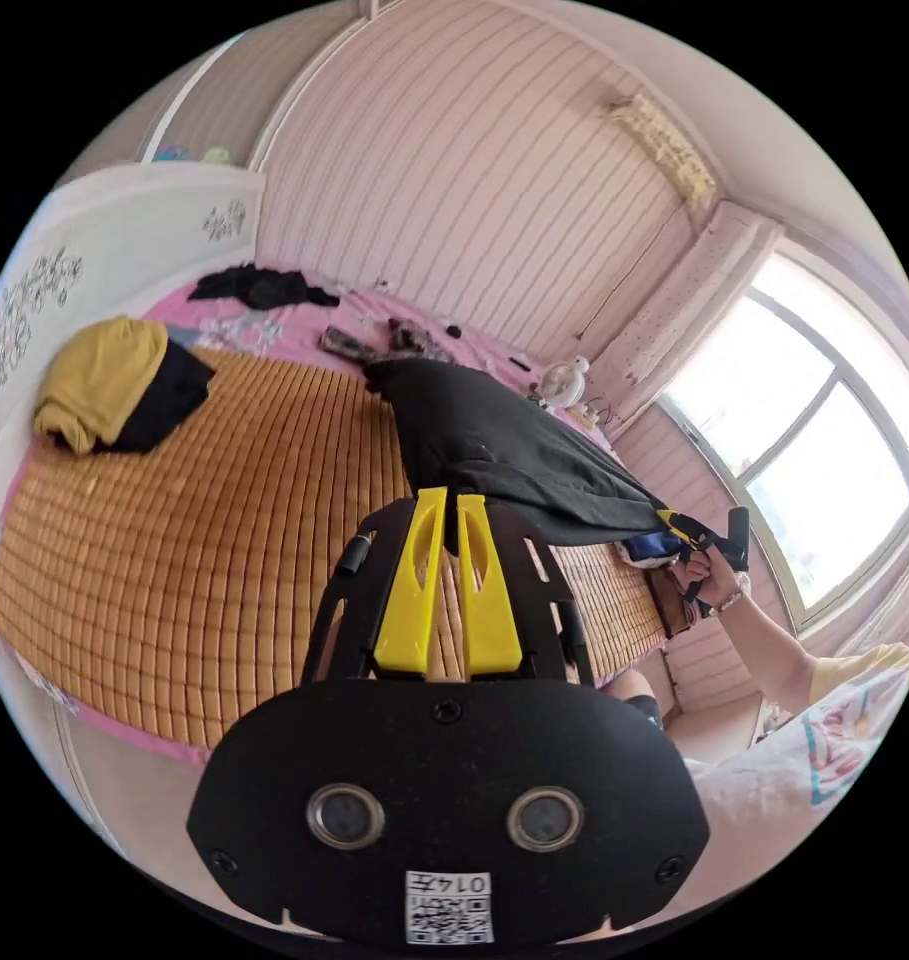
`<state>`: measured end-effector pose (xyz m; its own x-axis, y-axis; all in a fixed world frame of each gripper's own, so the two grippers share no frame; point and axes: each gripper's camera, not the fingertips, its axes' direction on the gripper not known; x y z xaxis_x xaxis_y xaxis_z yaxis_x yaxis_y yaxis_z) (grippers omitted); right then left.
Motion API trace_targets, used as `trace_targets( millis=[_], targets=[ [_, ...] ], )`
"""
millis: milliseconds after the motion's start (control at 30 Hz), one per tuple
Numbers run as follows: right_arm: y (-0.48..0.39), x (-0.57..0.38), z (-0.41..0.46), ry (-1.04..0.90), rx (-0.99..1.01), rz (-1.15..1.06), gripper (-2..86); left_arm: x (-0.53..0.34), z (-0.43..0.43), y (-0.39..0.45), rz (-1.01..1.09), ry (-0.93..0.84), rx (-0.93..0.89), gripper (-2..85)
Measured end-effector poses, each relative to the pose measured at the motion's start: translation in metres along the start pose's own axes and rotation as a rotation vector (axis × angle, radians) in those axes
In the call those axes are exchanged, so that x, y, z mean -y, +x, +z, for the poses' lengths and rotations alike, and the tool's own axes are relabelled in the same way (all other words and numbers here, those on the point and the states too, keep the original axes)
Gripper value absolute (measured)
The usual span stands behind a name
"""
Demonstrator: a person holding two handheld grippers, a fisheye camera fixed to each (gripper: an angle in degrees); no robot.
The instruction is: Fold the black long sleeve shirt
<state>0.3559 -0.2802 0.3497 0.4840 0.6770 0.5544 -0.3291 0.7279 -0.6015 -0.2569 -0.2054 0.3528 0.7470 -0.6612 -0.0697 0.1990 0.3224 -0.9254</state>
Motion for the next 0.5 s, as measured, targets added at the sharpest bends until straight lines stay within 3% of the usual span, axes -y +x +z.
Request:
trace_targets(
  millis=[167,300,500],
  targets=[
    [0.041,-0.072,0.079,-0.281,-0.104,0.147,1.8,-0.069,0.068,-0.07,-0.18,-0.272,0.052,1.0],
    [0.032,-0.103,0.088,-0.342,-0.198,0.095,3.7,-0.081,0.079,-0.1,-0.222,-0.303,0.024,2.1],
    [0.033,-0.113,0.081,-0.27,-0.251,0.123,6.6,-0.078,0.07,-0.153,-0.352,-0.243,0.073,2.7]
  ],
)
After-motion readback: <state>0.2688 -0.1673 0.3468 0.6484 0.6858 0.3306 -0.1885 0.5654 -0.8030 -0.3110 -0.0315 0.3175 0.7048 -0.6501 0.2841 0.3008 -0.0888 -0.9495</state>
